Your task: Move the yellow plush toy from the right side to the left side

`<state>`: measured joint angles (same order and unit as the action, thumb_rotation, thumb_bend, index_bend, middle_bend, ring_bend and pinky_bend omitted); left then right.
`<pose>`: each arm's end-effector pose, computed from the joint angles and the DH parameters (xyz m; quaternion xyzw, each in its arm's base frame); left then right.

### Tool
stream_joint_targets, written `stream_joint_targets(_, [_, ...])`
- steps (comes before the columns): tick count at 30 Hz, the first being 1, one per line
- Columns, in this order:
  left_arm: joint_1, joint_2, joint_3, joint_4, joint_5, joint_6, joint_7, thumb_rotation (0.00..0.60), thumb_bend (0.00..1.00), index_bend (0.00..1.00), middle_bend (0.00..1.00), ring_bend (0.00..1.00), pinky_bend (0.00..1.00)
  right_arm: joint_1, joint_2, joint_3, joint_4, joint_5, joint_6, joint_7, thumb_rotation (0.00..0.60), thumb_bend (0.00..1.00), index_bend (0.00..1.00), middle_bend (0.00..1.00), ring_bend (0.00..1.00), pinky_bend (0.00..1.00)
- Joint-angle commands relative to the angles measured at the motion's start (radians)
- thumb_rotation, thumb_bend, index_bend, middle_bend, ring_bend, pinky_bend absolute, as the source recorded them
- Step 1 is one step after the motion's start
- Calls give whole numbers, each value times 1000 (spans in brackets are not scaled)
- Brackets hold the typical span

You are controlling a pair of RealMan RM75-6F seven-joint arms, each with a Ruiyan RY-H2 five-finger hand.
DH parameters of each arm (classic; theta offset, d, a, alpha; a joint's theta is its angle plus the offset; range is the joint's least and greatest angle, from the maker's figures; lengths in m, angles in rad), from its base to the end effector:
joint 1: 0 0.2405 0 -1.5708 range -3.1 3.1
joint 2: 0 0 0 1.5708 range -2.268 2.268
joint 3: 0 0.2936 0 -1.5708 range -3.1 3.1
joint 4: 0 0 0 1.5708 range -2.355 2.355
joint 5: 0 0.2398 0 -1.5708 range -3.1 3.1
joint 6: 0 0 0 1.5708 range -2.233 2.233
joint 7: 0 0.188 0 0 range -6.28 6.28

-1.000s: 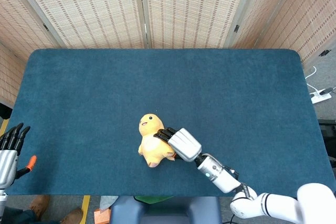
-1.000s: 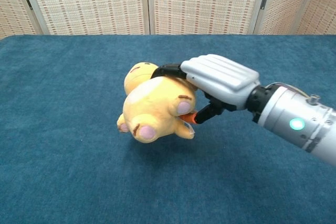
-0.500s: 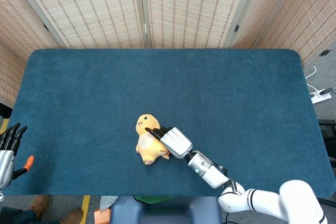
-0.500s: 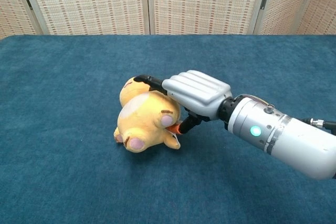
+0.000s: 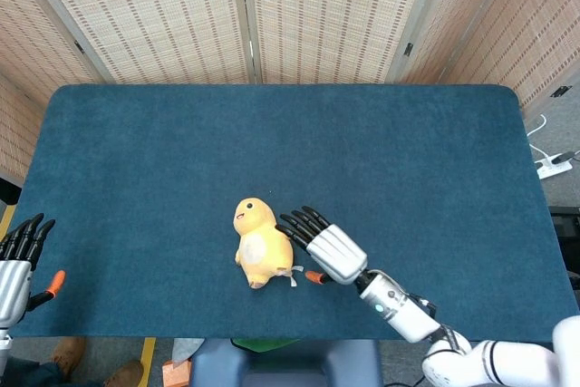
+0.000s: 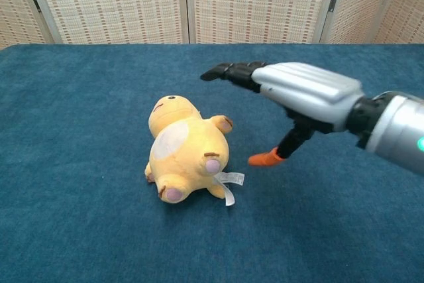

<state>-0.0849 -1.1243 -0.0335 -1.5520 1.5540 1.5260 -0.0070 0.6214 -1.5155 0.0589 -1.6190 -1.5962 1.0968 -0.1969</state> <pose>-0.3583 0.2272 0.1527 -0.6128 -0.3545 -0.3922 0.5874 -0.1280 -0.3205 -0.0585 0.7842 -0.2946 0.4610 0.2927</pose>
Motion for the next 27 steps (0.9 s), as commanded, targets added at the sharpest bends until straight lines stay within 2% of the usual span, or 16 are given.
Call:
stream_joint_targets(1, [-13, -14, 24, 16, 74, 13, -69, 600, 375, 0, 1, 2, 168, -183, 206, -96, -125, -89, 273, -8, 600, 127, 0, 0, 0, 0])
stream_joint_targets(4, [-37, -59, 29, 36, 149, 34, -80, 600, 373, 7, 42, 38, 225, -300, 274, -130, -104, -113, 446, 19, 600, 128, 0, 0, 0, 0])
stream_joint_targets(8, [-86, -116, 22, -1, 214, 2, 40, 600, 362, 21, 119, 88, 255, -383, 313, -156, -34, -118, 544, 96, 600, 129, 0, 0, 0, 0])
stream_joint_targets(10, [-118, -154, 12, -34, 225, -39, 106, 600, 350, 19, 162, 108, 260, -404, 326, -169, 0, -107, 541, 129, 600, 129, 0, 0, 0, 0])
stream_joint_targets(16, [-199, -248, 10, -144, 209, -191, 229, 600, 326, 20, 202, 129, 259, -448, 347, -173, 82, -85, 549, 215, 600, 128, 0, 0, 0, 0])
stream_joint_targets(24, [-280, -364, 14, -194, 191, -319, 277, 600, 291, 14, 203, 129, 257, -468, 353, -148, 149, -50, 527, 323, 600, 129, 0, 0, 0, 0])
stream_joint_targets(27, [-302, -409, -1, -195, 172, -346, 314, 600, 283, 0, 201, 113, 232, -476, 353, -142, 168, -43, 521, 354, 600, 129, 0, 0, 0, 0])
